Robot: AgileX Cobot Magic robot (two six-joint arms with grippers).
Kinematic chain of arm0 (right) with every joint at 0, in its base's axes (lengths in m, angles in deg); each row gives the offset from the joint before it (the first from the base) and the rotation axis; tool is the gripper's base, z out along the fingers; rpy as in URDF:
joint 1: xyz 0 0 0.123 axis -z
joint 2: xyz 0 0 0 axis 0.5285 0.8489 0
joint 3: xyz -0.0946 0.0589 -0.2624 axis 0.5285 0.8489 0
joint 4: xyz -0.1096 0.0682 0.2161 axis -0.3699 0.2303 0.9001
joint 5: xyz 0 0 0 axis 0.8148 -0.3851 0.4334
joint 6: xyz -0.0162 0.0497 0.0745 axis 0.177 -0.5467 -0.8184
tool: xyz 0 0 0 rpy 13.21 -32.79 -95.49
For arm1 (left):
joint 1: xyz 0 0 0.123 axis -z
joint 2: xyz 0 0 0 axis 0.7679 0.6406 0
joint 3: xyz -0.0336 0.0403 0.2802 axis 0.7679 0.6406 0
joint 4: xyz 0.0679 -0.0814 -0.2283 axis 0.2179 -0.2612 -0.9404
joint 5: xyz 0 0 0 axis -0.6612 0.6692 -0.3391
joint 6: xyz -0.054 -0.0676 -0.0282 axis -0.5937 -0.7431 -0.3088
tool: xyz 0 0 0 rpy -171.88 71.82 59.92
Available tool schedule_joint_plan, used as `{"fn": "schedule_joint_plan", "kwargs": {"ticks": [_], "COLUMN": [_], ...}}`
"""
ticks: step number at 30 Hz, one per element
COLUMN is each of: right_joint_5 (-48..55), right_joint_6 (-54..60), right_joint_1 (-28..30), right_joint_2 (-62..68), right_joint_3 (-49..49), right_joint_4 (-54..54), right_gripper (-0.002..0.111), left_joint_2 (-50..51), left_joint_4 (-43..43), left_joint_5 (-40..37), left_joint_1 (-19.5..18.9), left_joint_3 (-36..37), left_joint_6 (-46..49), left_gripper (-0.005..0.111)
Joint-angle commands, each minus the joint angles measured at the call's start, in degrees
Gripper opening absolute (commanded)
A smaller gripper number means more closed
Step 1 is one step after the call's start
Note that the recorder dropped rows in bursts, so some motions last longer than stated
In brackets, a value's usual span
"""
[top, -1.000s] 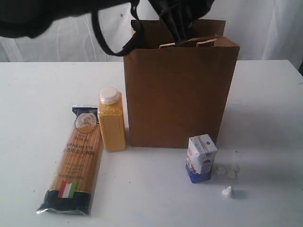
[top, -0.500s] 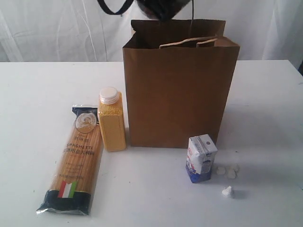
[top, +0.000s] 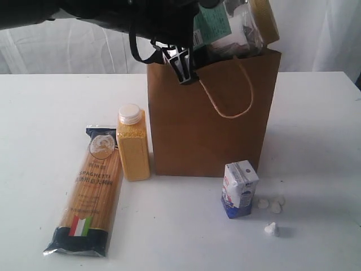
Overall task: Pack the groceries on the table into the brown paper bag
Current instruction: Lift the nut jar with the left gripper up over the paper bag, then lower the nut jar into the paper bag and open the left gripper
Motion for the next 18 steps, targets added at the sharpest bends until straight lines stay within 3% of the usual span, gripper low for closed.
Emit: {"fn": "schedule_joint_plan", "kwargs": {"ticks": [1,6,13,18], "right_joint_5": [-0.17,-0.17,-0.17,-0.17], "right_joint_6": [-0.01,-0.01,-0.01,-0.01], "right_joint_1": [0.35,0.35,0.35,0.35], "right_joint_2": [-0.1,-0.1,-0.1,-0.1], "right_joint_3": [0.06,0.06,0.06,0.06], "right_joint_4": [-0.22,-0.22,-0.22,-0.22], "right_gripper": [0.0,0.0,0.0,0.0], "left_joint_2": [-0.49,-0.49,-0.49,-0.49], "left_joint_4": [2.95,10.1,13.31,13.68], "left_joint_5": [0.43,-2.01,5.2,-6.37], "left_joint_1": [-0.16,-0.16,-0.16,-0.16], "left_joint_3": [-0.66,-0.66,-0.66,-0.66], "left_joint_6": [0.65,2.99,4.28,4.38], "left_gripper": [0.0,0.0,0.0,0.0]}}
